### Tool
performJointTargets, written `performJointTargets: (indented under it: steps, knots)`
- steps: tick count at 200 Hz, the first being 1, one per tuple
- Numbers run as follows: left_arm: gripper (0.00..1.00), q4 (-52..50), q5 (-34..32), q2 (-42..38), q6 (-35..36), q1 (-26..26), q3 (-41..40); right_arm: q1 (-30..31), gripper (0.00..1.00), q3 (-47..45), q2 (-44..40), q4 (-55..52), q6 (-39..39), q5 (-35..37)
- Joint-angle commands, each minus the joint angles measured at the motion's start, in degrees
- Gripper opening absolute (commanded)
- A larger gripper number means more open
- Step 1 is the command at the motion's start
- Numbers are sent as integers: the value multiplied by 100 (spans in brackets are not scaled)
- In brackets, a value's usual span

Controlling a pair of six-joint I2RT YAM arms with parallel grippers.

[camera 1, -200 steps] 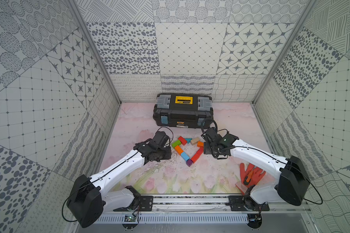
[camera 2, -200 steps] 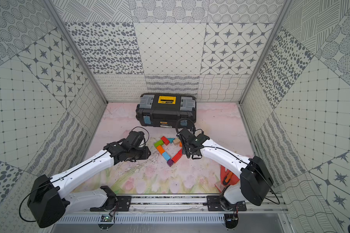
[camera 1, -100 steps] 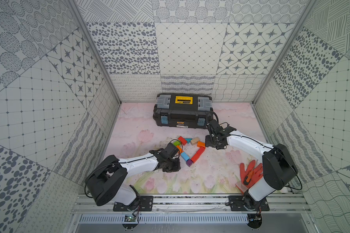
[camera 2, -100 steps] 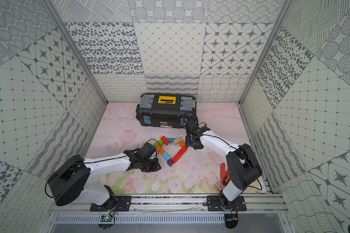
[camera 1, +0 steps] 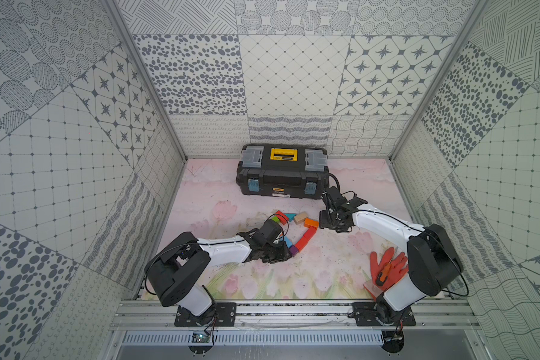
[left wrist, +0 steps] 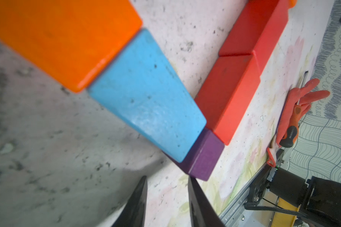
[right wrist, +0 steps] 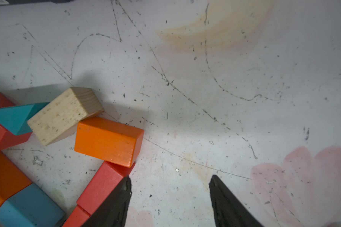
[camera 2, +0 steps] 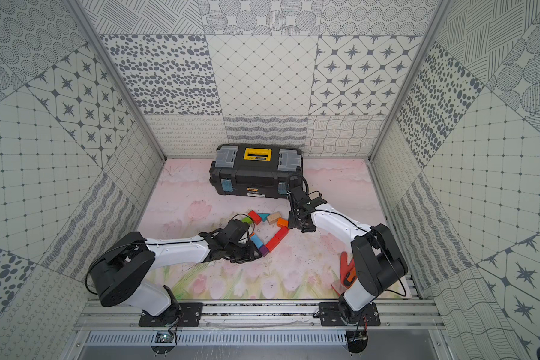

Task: Assemble a heart with building blocks
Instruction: Adjust the building block at the center of the board.

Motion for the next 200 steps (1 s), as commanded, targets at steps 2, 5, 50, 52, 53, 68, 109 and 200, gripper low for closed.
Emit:
performJointTargets:
  steps: [2, 5, 50, 52, 53, 68, 109, 200]
  knots:
    - [36, -230, -121, 37, -105, -33, -41, 12, 66, -97, -220, 106, 78, 14]
    - [36, -237, -129, 32, -101, -33, -48, 17, 65, -99, -232, 99, 78, 10]
    - [37, -986, -428, -650, -9, -27, -94, 52, 65, -264, -668, -35, 87, 92]
    - [37, -1083, -474, -718, 8, -25, -83, 56, 65, -278, -697, -31, 83, 99]
    - [38, -1129, -501, -752, 20, -24, -70, 52, 65, -281, -718, -29, 85, 103]
    - [42, -1970, -986, -1339, 284, 16, 117, 55, 66, -429, -1062, 49, 81, 228]
    - [58, -3778, -2798, -2784, 1380, 846, 1192, 35, 80, -991, -2361, 762, 63, 853]
    - [83, -3515, -4413, -2763, 2534, 2446, 1988, -86, 96, -1055, -1251, 1773, -687, 32]
